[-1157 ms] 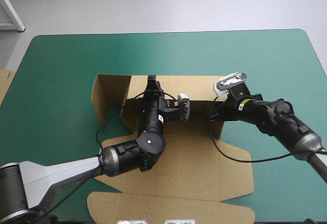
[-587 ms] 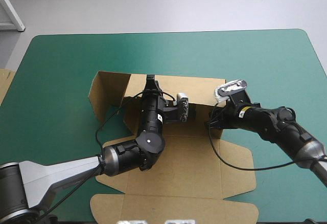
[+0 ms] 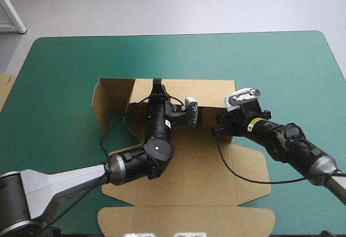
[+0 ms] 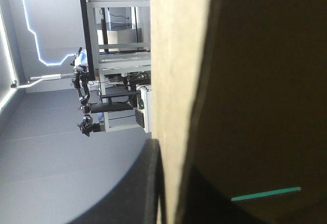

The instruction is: Fold the box

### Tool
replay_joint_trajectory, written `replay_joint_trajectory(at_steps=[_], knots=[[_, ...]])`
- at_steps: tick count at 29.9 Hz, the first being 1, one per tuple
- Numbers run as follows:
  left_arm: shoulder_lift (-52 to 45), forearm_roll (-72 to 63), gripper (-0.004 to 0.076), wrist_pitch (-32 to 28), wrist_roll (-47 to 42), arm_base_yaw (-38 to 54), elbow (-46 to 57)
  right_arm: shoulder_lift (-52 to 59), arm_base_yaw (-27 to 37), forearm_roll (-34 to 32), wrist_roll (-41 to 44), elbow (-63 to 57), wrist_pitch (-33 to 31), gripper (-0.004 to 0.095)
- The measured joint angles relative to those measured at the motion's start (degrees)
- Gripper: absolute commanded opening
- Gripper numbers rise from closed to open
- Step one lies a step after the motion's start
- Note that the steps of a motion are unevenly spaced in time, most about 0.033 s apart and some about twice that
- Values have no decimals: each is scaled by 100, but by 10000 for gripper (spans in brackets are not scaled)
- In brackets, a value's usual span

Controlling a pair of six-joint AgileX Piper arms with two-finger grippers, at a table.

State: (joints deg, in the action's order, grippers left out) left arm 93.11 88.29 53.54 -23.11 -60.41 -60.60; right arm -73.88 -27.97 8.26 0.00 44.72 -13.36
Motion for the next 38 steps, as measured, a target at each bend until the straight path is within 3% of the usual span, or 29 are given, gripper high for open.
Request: replay_joint_trajectory(at_steps=[6,14,20,24,32,38], knots=[[0,-74,-10,98,0,0,0,-190,8,-205,0,6,432,-15],[0,85,8,111,-42,0,5,-220,14,-260,-39,6,503,-19],[16,513,248,-163,-843,-7,51,-238,32,-260,0,6,563,-20],[30,787,360,-396,-1071,-65,51,-266,32,-260,0,26,598,-19],[21,848,365,-161,-1107,-155,51,-338,20,-260,-39,360,237,-19],[-151,843,366,-46,-1107,-490,51,-451,-14,-279,0,914,-684,-19]])
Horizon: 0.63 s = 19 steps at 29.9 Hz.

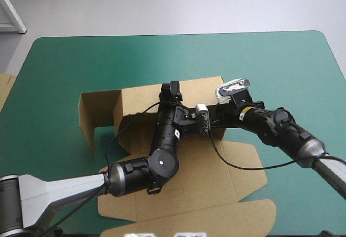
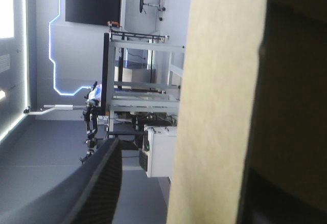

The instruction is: Fold the box

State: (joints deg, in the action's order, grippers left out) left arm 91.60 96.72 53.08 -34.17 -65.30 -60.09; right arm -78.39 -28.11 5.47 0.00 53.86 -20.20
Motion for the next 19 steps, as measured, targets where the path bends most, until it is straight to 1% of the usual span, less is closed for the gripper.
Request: replay_joint_trajectory(at_steps=[3,6,10,15,19], knots=[[-174,-46,365,42,0,-211,2,-36,-13,-74,100,314,-562,-19],[-321,-86,365,163,0,-377,8,-41,-30,-261,369,623,-920,-19],[-539,-91,365,269,-12,-502,8,-41,-69,-708,672,1035,-1347,-19],[-840,-252,365,297,-43,-538,10,-41,-69,-1330,1182,1559,-2046,-19],[-1036,-377,365,297,-78,-614,-35,-47,-69,-1673,1335,1994,-2640,-19]])
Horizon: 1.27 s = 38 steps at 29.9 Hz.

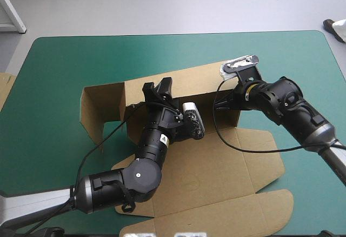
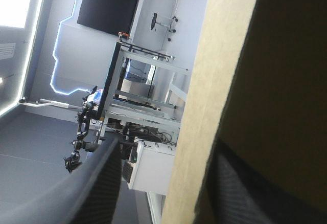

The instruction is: Fold the box

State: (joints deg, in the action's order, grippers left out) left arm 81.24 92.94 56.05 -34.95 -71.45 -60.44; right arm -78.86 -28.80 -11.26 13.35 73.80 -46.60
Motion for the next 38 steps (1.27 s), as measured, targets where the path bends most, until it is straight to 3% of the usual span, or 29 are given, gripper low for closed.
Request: replay_joint_trajectory(at_steps=[6,10,15,20,30,38], knots=[[-124,-55,365,29,16,-377,-482,-349,98,-128,-24,882,-1010,-20],[-214,-944,365,57,666,-521,-1090,-755,213,-184,-163,1346,-1592,-20],[-277,-2206,365,444,1698,-521,-1622,-1075,296,-168,-249,1732,-1781,-20],[-628,-2734,365,1106,1660,-382,-1676,-1199,440,-88,-332,1820,-1865,-20],[-1899,-4426,365,1523,1682,1754,-2437,-1293,524,234,-509,1832,-1884,-20],[-1496,-6317,365,1496,2683,3964,-2525,-1300,524,364,-596,1838,-2019,-19]])
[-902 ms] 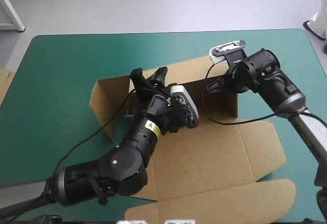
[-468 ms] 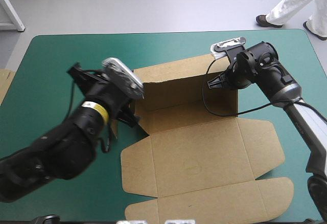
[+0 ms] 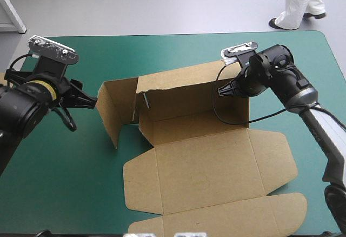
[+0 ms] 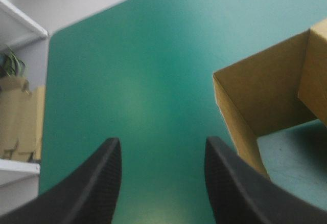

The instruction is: Fold the box

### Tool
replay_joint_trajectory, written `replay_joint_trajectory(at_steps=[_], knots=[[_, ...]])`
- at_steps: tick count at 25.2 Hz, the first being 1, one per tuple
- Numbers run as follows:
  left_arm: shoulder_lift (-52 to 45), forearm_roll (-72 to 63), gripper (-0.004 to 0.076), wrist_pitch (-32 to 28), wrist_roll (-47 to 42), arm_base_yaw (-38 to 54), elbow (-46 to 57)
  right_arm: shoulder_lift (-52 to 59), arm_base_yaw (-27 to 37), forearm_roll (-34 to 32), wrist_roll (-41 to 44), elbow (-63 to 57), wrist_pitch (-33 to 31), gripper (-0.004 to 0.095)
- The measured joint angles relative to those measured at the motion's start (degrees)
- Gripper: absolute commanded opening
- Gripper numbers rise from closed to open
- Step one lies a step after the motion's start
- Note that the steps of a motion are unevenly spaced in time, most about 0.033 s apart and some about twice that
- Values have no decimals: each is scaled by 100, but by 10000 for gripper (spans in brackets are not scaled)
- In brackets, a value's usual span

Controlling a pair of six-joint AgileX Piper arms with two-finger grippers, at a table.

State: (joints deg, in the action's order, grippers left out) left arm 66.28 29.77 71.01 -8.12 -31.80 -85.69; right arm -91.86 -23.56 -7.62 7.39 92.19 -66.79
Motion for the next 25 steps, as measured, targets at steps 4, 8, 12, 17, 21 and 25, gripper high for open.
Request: replay_joint_trajectory(at_steps=[4,8,12,17,21,25], knots=[[447,-1344,365,-356,603,1325,57,0,0,105,-74,0,-49,-20],[803,-2548,365,-523,1096,2529,57,0,0,137,-99,0,-80,-20],[1157,-3250,365,-536,1271,3680,82,0,0,181,-99,0,-190,-20],[1209,-3458,365,-558,1305,3926,392,-73,157,645,-136,0,-427,-19],[1209,-3758,365,-695,1476,3926,594,-364,341,762,-159,0,-428,14],[1214,-4085,365,-768,1799,3926,787,-535,360,681,-154,6,289,242]])
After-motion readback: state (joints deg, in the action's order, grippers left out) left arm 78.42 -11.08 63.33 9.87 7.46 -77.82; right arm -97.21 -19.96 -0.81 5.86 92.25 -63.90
